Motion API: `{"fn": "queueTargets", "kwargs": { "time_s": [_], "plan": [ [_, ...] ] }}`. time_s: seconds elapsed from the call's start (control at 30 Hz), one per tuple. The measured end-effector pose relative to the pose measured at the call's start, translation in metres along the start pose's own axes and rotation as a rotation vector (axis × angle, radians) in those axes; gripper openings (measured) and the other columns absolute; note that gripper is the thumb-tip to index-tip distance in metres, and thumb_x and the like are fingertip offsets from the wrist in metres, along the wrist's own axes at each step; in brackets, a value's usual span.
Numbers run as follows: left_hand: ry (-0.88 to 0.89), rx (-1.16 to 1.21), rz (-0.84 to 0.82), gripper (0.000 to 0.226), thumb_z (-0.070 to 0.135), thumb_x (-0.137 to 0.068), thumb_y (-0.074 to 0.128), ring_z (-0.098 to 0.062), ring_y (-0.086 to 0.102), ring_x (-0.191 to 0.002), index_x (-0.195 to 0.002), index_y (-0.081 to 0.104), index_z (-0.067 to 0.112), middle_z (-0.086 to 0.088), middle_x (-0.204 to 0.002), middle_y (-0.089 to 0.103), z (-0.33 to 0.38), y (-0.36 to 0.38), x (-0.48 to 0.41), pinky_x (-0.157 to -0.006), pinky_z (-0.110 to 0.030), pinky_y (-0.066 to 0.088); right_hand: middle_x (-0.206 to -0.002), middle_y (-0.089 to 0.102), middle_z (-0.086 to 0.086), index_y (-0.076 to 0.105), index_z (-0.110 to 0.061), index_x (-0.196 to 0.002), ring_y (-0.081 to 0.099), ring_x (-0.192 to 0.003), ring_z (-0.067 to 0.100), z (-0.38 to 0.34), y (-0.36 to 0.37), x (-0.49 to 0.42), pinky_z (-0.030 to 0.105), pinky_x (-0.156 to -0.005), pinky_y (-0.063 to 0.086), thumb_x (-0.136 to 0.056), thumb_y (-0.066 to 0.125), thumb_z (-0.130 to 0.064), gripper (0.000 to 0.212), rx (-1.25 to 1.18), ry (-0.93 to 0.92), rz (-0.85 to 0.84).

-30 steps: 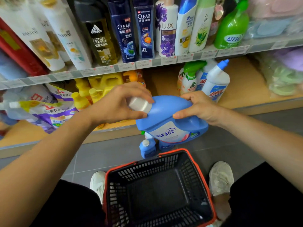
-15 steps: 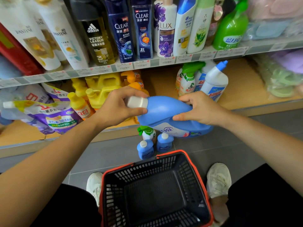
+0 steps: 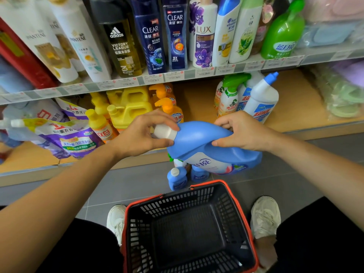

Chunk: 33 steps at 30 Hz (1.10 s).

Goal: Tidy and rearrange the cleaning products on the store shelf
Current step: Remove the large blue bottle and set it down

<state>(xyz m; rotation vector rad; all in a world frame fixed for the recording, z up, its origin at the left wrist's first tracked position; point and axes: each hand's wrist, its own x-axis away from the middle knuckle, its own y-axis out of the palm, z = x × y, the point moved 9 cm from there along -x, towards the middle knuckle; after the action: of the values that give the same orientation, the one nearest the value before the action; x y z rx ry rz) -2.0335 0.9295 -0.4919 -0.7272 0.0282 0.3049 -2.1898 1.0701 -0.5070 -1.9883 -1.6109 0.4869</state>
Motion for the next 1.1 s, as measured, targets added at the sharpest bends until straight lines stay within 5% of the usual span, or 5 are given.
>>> {"fn": "queueTargets", "kwargs": {
  "time_s": [0.27, 0.57, 0.67, 0.83, 1.1],
  "plan": [
    [-0.380, 0.385, 0.131, 0.032, 0.016, -0.083, 0.081, -0.024, 0.067, -0.103, -0.114, 0.070, 0.019, -0.003, -0.118, 0.062, -0.043, 0.017, 0.005, -0.067, -0.038, 0.064, -0.089, 0.075, 0.013, 0.071, -0.010, -0.097, 0.070, -0.087, 0.035, 0.004, 0.004, 0.003, 0.059, -0.079, 0.053, -0.081, 0.081, -0.022, 0.022, -0.002, 0.022, 0.009],
    [-0.375, 0.462, 0.383, 0.057, 0.018, -0.079, 0.084, -0.024, 0.071, -0.095, -0.130, 0.058, 0.017, -0.008, -0.118, 0.066, -0.052, 0.014, 0.011, -0.067, -0.034, 0.063, -0.080, 0.071, 0.013, 0.071, -0.011, -0.089, 0.066, -0.080, 0.036, 0.006, 0.003, 0.001, 0.055, -0.073, 0.050, -0.082, 0.080, -0.024, 0.017, -0.028, 0.000, 0.063],
    [-0.365, 0.564, 0.432, 0.066, 0.013, -0.078, 0.084, -0.026, 0.072, -0.097, -0.137, 0.054, 0.014, -0.013, -0.114, 0.072, -0.060, 0.018, 0.014, -0.077, -0.038, 0.063, -0.082, 0.072, 0.015, 0.071, -0.007, -0.093, 0.068, -0.079, 0.033, 0.007, 0.001, 0.000, 0.049, -0.071, 0.053, -0.083, 0.080, -0.019, 0.018, -0.076, 0.004, 0.088],
    [-0.343, 0.773, 0.445, 0.063, 0.004, -0.089, 0.071, -0.022, 0.068, -0.117, -0.146, 0.047, 0.012, -0.011, -0.121, 0.073, -0.065, 0.028, 0.010, -0.088, -0.028, 0.057, -0.062, 0.061, 0.010, 0.068, 0.000, -0.088, 0.057, -0.054, 0.011, 0.008, -0.003, 0.005, 0.022, -0.055, 0.047, -0.086, 0.076, -0.014, 0.017, -0.194, 0.003, 0.148],
    [-0.476, 0.775, 0.189, 0.069, 0.028, -0.080, 0.076, -0.013, 0.070, -0.107, -0.144, 0.049, 0.023, -0.001, -0.117, 0.075, -0.075, 0.079, 0.023, -0.085, -0.029, 0.056, -0.060, 0.057, 0.014, 0.063, 0.014, -0.097, 0.051, -0.058, 0.023, 0.018, 0.001, 0.010, 0.028, -0.060, 0.045, -0.088, 0.069, -0.003, 0.020, -0.476, 0.062, 0.235]
  ]
}}
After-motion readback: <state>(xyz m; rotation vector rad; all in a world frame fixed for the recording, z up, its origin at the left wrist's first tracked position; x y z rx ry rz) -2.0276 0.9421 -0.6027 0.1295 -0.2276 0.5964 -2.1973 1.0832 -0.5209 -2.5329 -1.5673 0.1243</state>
